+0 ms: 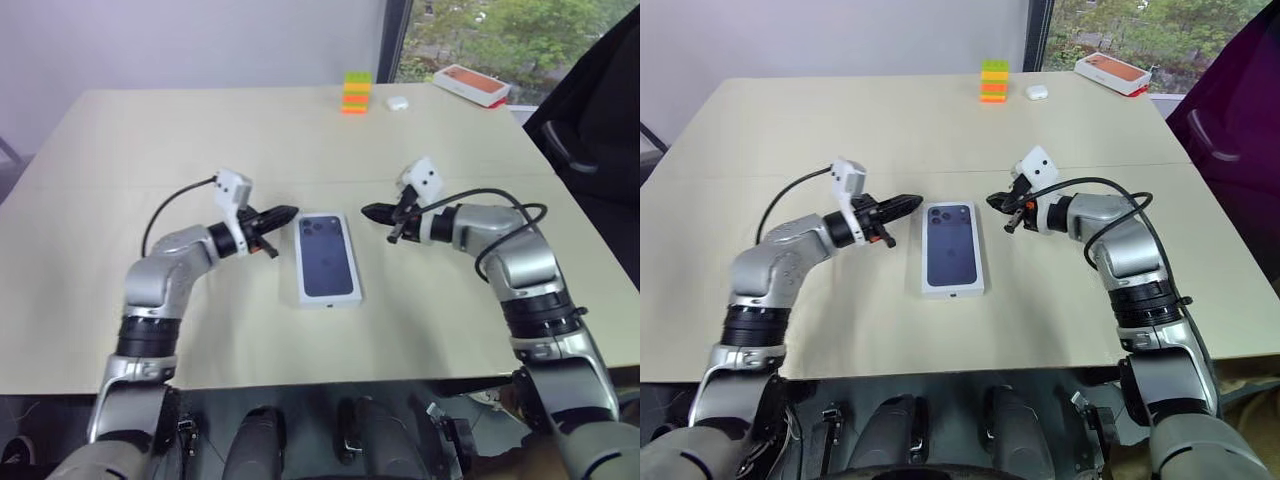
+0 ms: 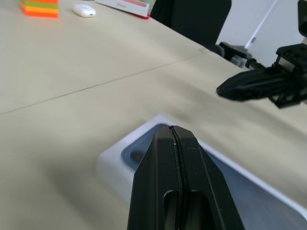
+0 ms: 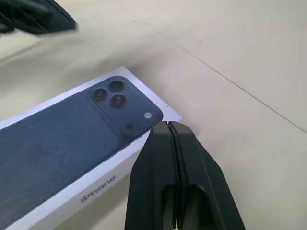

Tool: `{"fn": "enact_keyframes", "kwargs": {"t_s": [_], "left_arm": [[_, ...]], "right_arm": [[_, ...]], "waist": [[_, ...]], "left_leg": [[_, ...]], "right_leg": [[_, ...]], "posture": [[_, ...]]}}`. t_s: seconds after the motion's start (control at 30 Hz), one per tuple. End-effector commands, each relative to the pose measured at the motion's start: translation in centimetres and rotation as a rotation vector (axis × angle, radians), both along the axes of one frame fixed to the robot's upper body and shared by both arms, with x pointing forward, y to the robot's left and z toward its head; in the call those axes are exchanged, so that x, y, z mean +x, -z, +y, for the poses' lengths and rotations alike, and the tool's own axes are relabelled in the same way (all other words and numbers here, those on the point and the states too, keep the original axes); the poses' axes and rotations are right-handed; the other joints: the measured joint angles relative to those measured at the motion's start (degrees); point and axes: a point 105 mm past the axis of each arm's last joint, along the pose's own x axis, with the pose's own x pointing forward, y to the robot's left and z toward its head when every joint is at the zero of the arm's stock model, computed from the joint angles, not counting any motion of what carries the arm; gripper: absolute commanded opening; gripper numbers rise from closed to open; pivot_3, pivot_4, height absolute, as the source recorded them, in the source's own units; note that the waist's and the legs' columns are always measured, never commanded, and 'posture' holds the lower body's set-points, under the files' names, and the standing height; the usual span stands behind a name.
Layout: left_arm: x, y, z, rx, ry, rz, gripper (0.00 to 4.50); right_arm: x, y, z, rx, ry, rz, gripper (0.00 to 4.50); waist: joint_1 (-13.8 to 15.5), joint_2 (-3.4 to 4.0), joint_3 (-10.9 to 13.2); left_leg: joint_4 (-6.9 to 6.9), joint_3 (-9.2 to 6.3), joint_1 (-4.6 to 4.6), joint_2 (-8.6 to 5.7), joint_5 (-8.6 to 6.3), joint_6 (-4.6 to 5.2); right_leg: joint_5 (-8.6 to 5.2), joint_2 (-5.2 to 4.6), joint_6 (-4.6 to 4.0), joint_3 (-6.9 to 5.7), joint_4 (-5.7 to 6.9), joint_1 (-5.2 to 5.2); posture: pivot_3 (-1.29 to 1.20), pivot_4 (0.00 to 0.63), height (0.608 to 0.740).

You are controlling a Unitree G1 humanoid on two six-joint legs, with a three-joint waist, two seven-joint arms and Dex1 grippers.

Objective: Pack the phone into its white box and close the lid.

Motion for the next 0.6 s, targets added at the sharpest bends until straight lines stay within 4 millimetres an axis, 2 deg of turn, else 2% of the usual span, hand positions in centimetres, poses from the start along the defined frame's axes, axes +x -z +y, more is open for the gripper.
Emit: {"fn": "enact_keyframes", "kwargs": {"t_s": [0.03, 0.2, 0.33, 0.43, 0.6], "left_arm": [[1.0, 0.4, -1.6, 0.075, 0.017, -0.030, 0.00], [0.9, 3.7, -1.1, 0.218, 0.034, -0.014, 0.00], [-1.4, 6.1, -0.9, 0.259, 0.138, 0.086, 0.00], [-3.0, 6.2, -0.9, 0.258, 0.208, 0.093, 0.00], [-5.4, 5.5, -0.4, 0.243, 0.312, 0.091, 0.00]], "right_arm": [[0.6, 0.0, 1.7, -0.008, -0.018, -0.048, 0.02], [-0.4, 2.4, 3.3, -0.055, -0.078, -0.032, 0.02], [-1.5, 3.8, 3.1, -0.084, -0.115, 0.021, 0.02], [-3.0, 4.5, 2.9, -0.118, -0.181, 0.057, 0.02], [-5.2, 4.3, 2.3, -0.112, -0.260, 0.107, 0.02]], "waist": [[-0.17, 0.00, 0.00], [-0.23, 0.01, 0.00], [-0.21, 0.04, -0.04], [-0.11, 0.13, -0.11], [-0.03, 0.14, -0.12]], "left_leg": [[0.00, 0.01, -0.02, 0.00, 0.00, 0.00], [-0.05, 0.03, -0.01, 0.02, 0.00, 0.00], [-0.05, 0.04, 0.03, 0.03, 0.00, -0.01], [-0.04, 0.04, 0.15, 0.02, 0.00, -0.01], [-0.04, -0.03, 0.35, 0.02, 0.00, -0.01]], "right_leg": [[0.00, 0.00, 0.00, 0.00, 0.00, -0.03], [0.00, 0.02, -0.01, 0.01, 0.07, -0.08], [0.00, 0.00, 0.00, 0.02, 0.06, -0.04], [0.00, -0.01, 0.00, 0.03, 0.06, 0.09], [-0.01, 0.00, 0.00, -0.01, 0.04, 0.33]], "posture": [[0.00, 0.150, 0.740], [0.00, 0.150, 0.740], [0.00, 0.150, 0.740], [0.00, 0.150, 0.740], [0.00, 0.150, 0.740]]}}
